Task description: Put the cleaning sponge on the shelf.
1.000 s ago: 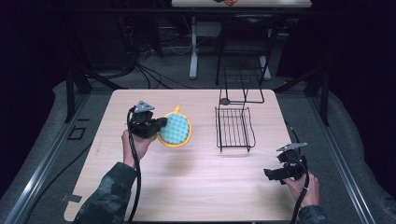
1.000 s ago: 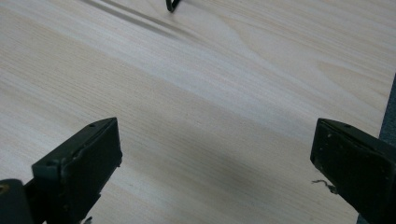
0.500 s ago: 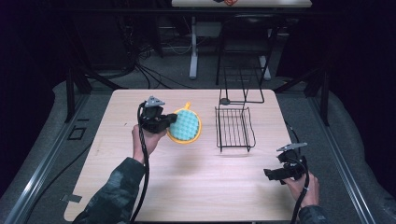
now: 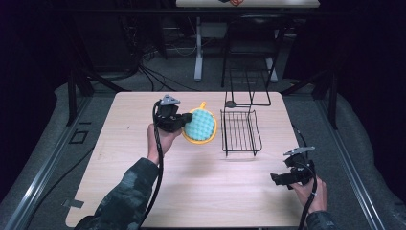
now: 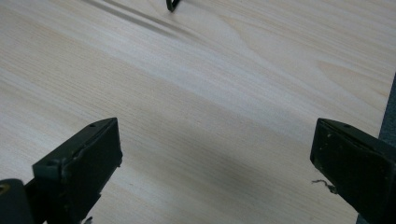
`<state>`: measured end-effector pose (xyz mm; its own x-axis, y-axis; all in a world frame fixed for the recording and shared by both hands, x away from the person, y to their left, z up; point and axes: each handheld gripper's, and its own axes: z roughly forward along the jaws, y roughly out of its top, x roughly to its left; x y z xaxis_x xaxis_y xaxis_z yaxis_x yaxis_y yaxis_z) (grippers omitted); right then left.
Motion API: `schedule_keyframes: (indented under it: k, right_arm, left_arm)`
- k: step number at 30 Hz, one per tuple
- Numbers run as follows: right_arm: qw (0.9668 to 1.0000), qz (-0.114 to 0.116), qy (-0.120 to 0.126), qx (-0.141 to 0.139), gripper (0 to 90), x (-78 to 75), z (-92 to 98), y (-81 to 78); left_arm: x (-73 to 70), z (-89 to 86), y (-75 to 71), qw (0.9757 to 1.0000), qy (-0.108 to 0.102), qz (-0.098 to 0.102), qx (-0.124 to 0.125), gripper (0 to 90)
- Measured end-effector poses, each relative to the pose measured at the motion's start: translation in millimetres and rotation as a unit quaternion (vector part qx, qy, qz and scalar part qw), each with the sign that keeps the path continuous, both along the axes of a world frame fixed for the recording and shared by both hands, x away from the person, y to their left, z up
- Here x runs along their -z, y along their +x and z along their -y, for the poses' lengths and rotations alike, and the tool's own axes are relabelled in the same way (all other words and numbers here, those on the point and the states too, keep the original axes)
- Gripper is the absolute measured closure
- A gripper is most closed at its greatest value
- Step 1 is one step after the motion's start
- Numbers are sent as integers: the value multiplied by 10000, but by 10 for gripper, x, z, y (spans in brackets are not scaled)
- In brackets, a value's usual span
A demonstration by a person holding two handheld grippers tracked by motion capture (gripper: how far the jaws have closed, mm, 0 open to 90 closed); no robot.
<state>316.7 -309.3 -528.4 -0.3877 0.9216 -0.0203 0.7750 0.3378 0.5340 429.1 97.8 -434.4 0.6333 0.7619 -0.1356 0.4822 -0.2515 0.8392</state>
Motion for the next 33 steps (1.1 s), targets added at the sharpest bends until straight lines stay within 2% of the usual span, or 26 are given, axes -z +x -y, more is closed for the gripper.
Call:
schedule_keyframes:
  k: [6,12,25,33]
  right_arm:
    - [10000,-3,5,-15,16,1,-3,0]
    - [10000,-13,-6,-22,16,3,-4,1]
    - [10000,-6,4,-57,16,5,-22,0]
    - [10000,-16,10,-78,17,5,-31,-6]
  left_arm:
    - [14,95,49,10000,-94,1,17,877]
    - [25,209,101,9999,-103,30,35,877]
    - [79,540,182,9998,-184,13,46,877]
    - [187,730,242,9998,-190,-17,-12,876]
